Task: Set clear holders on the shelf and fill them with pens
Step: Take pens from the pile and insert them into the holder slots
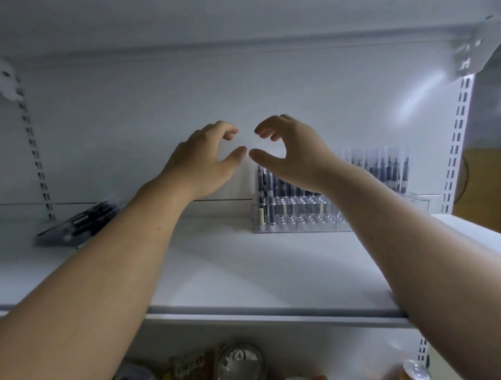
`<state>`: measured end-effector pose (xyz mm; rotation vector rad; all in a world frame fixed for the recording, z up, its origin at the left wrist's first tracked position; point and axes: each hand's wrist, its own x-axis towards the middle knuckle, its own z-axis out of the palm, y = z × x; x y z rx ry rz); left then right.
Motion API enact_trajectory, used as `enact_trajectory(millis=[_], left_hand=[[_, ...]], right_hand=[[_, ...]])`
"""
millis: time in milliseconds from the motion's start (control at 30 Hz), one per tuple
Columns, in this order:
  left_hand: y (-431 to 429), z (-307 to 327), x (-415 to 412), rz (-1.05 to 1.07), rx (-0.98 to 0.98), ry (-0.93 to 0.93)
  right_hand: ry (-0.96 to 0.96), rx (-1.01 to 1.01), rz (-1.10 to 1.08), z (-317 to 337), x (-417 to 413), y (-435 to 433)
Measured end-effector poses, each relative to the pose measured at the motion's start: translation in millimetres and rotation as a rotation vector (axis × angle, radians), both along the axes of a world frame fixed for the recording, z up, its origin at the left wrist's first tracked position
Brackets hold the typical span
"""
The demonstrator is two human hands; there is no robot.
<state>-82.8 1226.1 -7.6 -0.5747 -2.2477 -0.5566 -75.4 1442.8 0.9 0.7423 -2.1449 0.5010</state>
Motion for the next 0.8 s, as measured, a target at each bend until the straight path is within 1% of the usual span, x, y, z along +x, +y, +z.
enact_trajectory(millis=[100, 167, 333, 433, 533, 667, 800], left_hand=[[-25, 0, 13, 0.125, -0.043, -0.057], [-47, -3, 24, 0.193, -0.07, -0.129], [-105, -15, 40, 0.44, -0.149, -0.43], [-127, -28, 41, 0.551, -0.202, -0.541], [-135, -39, 43, 0.609, -0.292, -0.602], [-132, -40, 47, 0.662, -0.339, -0.62], [-122, -36, 47, 0.673, -0.367, -0.654]], right_hand=[[0.001, 0.068, 0.018, 0, 7, -29], [-0.011, 0.133, 0.038, 1, 14, -55], [-0.069, 0.391, 0.086, 1, 20, -126], [-0.088, 0.502, 0.08, -2, 15, -162], [-0.081, 0.472, 0.108, -18, 4, -176], [-0.17, 0.507, 0.079, -31, -2, -169], [-0.194, 0.409, 0.093, -30, -1, -157]])
